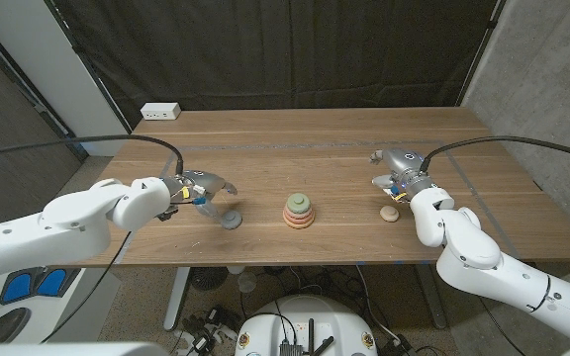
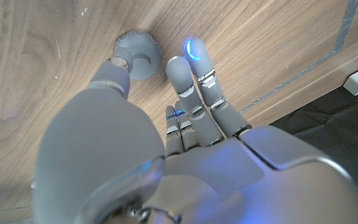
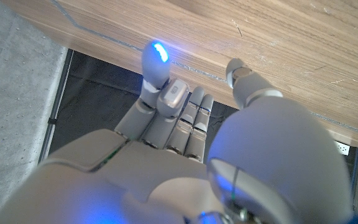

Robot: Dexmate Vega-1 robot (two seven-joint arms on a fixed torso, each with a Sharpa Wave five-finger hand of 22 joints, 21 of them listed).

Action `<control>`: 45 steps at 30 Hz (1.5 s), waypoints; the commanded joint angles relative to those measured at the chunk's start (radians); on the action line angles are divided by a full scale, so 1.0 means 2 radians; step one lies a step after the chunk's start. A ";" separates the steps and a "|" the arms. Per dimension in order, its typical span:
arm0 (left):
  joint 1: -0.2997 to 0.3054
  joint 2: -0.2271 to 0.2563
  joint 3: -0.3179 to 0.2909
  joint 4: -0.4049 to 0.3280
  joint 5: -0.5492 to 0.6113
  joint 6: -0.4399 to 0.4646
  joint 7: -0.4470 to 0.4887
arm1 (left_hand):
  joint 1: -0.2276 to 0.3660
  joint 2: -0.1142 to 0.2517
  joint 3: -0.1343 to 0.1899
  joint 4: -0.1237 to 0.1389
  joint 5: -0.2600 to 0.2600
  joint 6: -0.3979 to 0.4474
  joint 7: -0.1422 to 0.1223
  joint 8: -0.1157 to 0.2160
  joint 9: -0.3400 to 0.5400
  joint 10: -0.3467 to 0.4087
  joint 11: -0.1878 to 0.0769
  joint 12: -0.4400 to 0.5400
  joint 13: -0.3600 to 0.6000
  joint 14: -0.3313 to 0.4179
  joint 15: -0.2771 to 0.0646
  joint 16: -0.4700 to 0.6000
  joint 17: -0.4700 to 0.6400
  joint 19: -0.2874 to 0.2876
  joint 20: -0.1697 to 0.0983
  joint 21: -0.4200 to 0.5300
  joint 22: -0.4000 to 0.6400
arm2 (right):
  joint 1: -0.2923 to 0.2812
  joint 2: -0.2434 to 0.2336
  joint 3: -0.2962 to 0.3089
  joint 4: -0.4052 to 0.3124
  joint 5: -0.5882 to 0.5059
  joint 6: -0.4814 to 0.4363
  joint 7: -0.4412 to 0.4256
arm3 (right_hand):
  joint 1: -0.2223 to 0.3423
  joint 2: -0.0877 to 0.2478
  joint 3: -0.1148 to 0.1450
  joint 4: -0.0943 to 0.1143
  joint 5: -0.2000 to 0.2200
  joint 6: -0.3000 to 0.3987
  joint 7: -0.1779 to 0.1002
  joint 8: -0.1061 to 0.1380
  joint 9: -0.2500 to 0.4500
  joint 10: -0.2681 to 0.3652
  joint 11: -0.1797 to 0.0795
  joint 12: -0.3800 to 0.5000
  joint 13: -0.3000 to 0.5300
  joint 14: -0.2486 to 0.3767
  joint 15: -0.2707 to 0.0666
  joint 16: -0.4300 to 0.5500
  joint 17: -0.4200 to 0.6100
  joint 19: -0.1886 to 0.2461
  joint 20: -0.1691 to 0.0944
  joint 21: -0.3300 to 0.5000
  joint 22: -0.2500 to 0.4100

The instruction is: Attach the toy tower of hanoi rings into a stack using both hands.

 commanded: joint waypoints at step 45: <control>0.031 -0.077 0.029 0.052 0.072 -0.019 0.032 | 0.007 0.016 -0.008 -0.002 -0.002 0.050 -0.011 0.020 -0.001 0.054 -0.018 0.013 -0.008 0.010 -0.017 0.029 0.007 0.013 -0.054 -0.005 0.000 | 0.003 -0.001 -0.006 -0.004 -0.010 -0.003 0.016 | 0.001 0.007 0.004 -0.001 0.004 0.005 0.000 0.000 -0.002 0.009 0.000 0.001 0.006 0.006 -0.025 -0.001 0.000 -0.005 -0.012 0.007 -0.002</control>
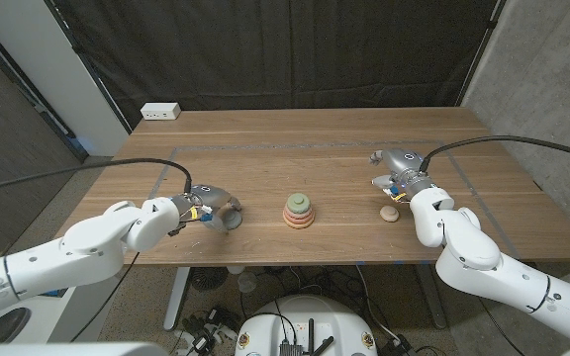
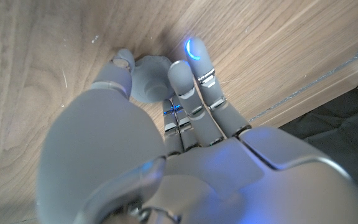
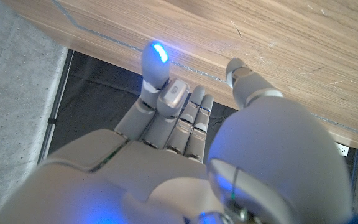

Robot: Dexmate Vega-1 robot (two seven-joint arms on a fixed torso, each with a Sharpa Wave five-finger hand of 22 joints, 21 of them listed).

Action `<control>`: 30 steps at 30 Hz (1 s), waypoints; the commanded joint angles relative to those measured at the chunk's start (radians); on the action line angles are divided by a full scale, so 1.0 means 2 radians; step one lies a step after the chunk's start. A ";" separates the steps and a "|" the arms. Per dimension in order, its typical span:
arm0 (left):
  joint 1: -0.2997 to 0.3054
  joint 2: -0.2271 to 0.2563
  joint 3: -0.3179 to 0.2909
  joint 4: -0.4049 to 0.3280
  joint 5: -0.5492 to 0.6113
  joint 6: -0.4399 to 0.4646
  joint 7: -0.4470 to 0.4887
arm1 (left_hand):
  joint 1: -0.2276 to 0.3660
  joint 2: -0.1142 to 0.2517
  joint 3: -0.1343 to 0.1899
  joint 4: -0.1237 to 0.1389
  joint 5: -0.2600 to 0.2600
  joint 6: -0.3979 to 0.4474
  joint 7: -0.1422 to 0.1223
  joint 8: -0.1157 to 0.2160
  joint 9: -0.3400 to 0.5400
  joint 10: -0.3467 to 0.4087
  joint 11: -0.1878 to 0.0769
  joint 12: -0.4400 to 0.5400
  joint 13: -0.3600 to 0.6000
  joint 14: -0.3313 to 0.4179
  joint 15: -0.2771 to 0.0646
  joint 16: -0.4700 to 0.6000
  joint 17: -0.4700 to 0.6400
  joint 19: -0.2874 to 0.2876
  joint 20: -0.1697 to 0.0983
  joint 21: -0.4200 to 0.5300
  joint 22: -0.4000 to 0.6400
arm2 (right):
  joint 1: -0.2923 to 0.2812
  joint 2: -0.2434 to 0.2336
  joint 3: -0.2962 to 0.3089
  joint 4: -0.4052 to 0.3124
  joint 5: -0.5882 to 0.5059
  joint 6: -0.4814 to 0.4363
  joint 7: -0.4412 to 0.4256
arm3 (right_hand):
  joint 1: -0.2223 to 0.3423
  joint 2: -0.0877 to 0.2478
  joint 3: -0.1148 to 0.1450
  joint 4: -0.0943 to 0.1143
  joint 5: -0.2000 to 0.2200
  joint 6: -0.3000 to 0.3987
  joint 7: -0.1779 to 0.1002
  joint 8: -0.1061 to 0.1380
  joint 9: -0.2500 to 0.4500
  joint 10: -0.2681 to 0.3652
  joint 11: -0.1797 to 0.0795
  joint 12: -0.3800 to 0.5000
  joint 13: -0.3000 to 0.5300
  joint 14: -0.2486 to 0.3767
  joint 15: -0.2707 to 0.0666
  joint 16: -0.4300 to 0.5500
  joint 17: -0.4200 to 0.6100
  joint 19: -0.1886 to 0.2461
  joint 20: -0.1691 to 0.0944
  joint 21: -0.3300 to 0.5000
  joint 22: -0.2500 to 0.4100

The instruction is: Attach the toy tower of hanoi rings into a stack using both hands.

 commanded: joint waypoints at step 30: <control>0.026 -0.020 0.014 0.006 -0.028 0.034 0.021 | 0.039 0.029 0.018 -0.006 0.007 0.099 -0.010 0.036 0.010 0.119 -0.022 0.034 0.021 0.020 -0.015 0.028 0.032 0.024 -0.052 0.003 0.000 | 0.014 0.009 -0.007 0.010 -0.005 0.010 0.020 | -0.004 0.011 0.005 0.002 0.006 0.006 0.002 -0.001 -0.001 0.009 0.000 0.002 0.004 0.004 -0.023 -0.002 0.000 -0.005 -0.011 0.004 -0.006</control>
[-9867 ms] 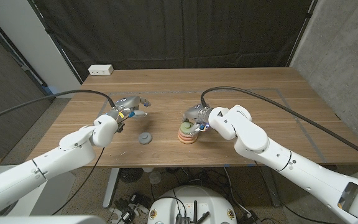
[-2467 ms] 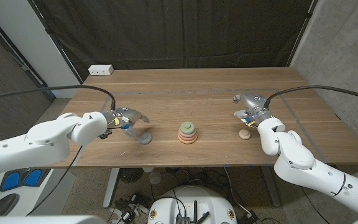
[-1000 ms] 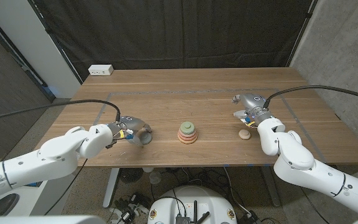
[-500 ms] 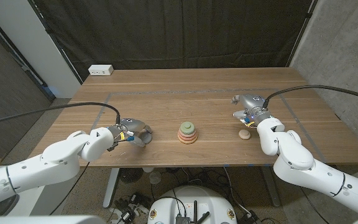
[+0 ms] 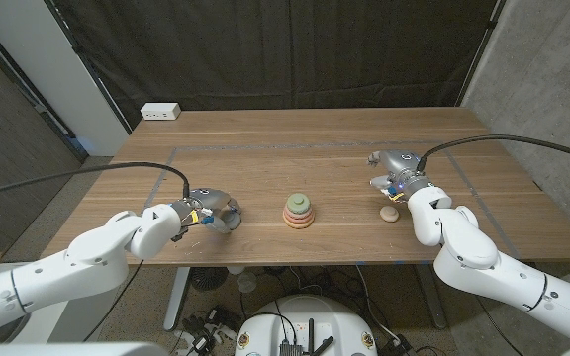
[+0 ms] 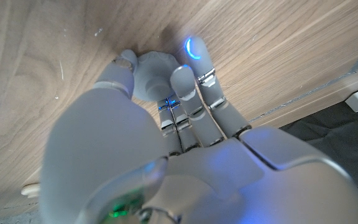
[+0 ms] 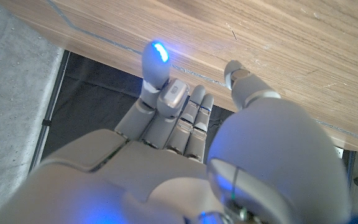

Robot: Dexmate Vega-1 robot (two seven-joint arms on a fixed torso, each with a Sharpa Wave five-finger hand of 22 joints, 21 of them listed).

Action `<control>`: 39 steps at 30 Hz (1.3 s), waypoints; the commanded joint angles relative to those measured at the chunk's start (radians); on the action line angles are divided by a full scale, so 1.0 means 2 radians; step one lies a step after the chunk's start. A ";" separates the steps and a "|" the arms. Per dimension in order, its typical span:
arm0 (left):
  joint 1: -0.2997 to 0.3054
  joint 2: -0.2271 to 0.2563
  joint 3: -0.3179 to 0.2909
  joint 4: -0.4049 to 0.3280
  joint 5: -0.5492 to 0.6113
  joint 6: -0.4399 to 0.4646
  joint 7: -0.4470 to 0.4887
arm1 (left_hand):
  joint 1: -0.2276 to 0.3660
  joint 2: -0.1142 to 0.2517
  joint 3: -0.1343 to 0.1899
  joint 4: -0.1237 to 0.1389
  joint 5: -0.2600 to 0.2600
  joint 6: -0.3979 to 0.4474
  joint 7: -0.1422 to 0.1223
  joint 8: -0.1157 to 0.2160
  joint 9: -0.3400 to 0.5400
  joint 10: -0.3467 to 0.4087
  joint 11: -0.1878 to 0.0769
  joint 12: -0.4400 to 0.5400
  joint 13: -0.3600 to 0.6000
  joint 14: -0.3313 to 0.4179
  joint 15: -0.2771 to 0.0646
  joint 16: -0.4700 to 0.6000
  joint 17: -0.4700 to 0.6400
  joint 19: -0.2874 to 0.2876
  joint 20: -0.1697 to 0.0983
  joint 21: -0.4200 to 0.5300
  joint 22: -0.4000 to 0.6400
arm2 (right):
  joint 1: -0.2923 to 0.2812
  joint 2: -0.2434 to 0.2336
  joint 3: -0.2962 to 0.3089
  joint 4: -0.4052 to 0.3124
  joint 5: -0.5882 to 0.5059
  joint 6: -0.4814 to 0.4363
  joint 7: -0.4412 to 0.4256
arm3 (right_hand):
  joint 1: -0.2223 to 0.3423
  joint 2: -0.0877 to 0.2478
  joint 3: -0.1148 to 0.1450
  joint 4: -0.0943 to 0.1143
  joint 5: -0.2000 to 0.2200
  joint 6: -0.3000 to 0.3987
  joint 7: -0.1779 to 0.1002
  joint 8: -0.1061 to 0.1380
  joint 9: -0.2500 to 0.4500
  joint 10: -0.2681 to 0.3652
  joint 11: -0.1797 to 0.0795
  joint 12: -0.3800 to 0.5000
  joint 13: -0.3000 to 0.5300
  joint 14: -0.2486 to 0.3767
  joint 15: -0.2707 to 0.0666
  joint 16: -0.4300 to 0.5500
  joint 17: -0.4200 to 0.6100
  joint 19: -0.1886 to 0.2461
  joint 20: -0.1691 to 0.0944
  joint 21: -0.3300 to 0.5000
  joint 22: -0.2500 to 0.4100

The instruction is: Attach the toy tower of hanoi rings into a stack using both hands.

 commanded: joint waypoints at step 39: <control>0.014 0.031 -0.034 -0.034 -0.047 0.044 0.031 | 0.029 0.003 0.016 0.000 0.006 0.017 -0.002 0.003 0.012 0.044 -0.022 -0.010 0.052 0.008 -0.008 -0.002 0.031 0.006 -0.048 0.015 -0.001 | -0.006 -0.001 0.001 -0.002 0.009 -0.004 0.003 | 0.002 -0.006 0.005 -0.005 0.003 -0.021 0.016 -0.008 0.005 -0.061 0.023 -0.014 -0.007 0.000 -0.023 -0.003 0.001 -0.003 -0.013 0.009 -0.005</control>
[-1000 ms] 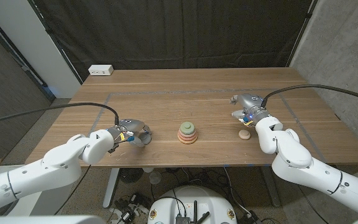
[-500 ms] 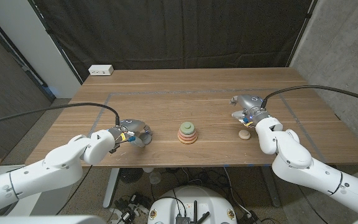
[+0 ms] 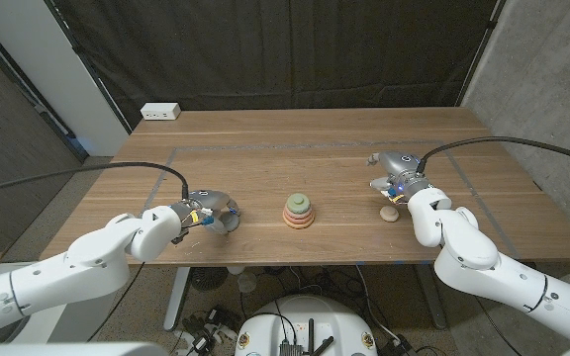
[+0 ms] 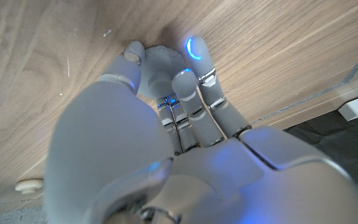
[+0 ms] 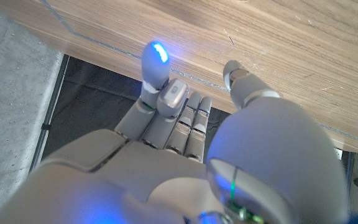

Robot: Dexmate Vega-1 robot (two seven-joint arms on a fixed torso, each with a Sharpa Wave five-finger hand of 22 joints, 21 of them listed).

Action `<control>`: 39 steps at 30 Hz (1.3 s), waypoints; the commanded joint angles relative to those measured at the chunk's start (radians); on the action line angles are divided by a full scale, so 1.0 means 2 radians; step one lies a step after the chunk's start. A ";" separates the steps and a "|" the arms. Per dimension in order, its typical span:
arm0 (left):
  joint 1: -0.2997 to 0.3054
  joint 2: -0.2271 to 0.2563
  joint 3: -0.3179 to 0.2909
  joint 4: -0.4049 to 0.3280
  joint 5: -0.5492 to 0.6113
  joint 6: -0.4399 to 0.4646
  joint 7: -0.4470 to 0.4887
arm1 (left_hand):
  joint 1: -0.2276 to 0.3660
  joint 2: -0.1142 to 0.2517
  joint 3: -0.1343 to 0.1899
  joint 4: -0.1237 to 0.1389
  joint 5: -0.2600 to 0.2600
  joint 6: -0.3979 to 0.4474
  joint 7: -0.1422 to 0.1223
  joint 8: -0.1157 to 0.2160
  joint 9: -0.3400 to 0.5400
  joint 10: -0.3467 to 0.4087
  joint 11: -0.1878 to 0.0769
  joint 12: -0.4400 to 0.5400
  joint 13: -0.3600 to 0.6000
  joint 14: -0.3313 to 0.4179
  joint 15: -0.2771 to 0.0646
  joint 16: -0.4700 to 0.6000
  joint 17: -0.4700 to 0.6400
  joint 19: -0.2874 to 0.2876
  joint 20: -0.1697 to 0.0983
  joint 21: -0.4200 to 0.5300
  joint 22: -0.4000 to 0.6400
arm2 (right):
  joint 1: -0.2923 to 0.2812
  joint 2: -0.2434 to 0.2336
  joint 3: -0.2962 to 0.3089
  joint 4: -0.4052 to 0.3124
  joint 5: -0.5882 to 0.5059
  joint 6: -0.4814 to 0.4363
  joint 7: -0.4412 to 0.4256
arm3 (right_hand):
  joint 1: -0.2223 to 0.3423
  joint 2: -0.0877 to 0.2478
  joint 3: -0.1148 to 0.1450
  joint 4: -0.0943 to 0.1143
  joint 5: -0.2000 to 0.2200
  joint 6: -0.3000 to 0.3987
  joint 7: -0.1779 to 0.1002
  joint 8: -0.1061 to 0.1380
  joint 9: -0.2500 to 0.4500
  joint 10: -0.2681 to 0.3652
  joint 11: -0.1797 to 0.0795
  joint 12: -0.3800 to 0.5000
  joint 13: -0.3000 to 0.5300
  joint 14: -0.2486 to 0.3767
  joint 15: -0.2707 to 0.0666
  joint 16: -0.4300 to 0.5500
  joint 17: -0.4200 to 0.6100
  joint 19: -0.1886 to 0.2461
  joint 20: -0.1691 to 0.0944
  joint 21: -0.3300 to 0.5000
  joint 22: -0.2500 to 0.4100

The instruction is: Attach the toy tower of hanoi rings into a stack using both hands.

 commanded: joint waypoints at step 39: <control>0.129 0.129 -0.209 -0.061 -0.130 0.000 0.080 | -0.006 -0.001 0.004 0.002 0.005 0.001 0.000 -0.003 0.004 0.038 -0.025 -0.011 0.019 0.004 -0.005 -0.008 0.009 0.004 -0.048 0.006 0.001 | 0.009 0.004 -0.015 -0.005 -0.001 -0.022 0.009 | 0.002 -0.005 0.005 -0.002 -0.001 0.004 0.001 -0.002 -0.002 0.009 -0.007 0.011 -0.009 -0.003 -0.023 -0.005 0.000 -0.006 -0.013 0.005 -0.002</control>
